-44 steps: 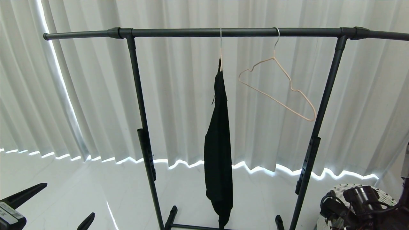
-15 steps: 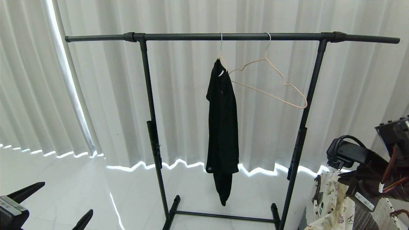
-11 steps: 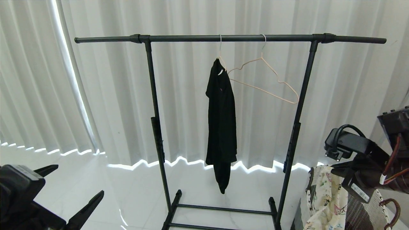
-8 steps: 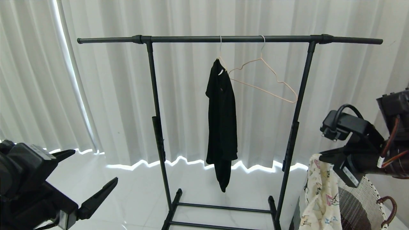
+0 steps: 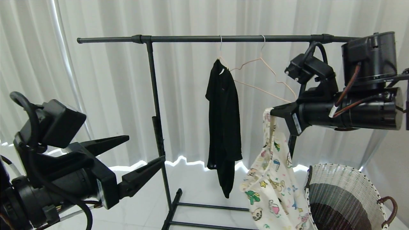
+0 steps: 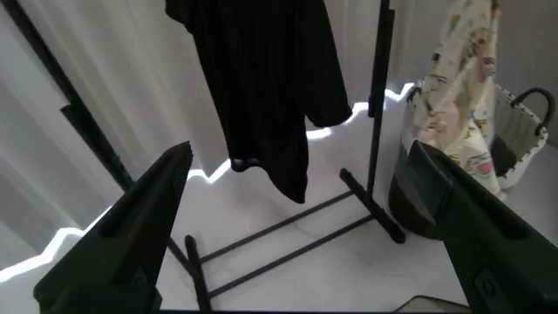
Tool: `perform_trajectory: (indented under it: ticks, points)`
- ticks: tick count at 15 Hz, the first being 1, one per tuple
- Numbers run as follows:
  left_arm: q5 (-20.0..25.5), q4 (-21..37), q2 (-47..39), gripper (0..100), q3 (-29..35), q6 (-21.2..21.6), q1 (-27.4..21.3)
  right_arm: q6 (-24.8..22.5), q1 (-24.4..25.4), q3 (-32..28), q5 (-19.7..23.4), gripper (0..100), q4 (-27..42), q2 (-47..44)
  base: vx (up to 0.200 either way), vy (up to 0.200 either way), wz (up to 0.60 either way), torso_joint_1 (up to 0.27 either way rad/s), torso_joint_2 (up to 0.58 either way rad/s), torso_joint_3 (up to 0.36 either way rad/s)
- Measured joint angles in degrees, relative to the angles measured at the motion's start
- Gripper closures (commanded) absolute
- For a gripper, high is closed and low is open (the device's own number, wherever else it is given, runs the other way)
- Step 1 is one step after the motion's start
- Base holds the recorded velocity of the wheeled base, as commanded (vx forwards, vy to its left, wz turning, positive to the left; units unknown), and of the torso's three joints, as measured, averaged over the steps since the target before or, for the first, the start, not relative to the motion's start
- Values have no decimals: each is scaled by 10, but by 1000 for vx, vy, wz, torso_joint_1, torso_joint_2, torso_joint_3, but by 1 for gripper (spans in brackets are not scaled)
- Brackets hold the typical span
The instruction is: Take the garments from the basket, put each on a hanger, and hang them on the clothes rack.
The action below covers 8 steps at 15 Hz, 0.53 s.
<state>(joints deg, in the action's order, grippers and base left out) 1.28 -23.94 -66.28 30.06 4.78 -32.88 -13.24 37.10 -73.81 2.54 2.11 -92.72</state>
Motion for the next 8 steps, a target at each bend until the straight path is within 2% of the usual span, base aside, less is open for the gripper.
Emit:
perform_trajectory:
  ticks: [2, 4, 8]
  points:
    - [1, -1, -15, 0, 3, -4, -27, 1, 18, -25, 2, 100, -42, -28, 0, 0, 0, 0, 0, 0]
    - [1, 0, -24, 0, -5, -9, -57, 1, 35, -42, 16, 100, -49, -48, 0, 0, 0, 0, 0, 0]
    - [1, -1, -34, 0, -21, -12, -82, 1, 80, -49, 15, 100, -50, -63, 0, 0, 0, 0, 0, 0]
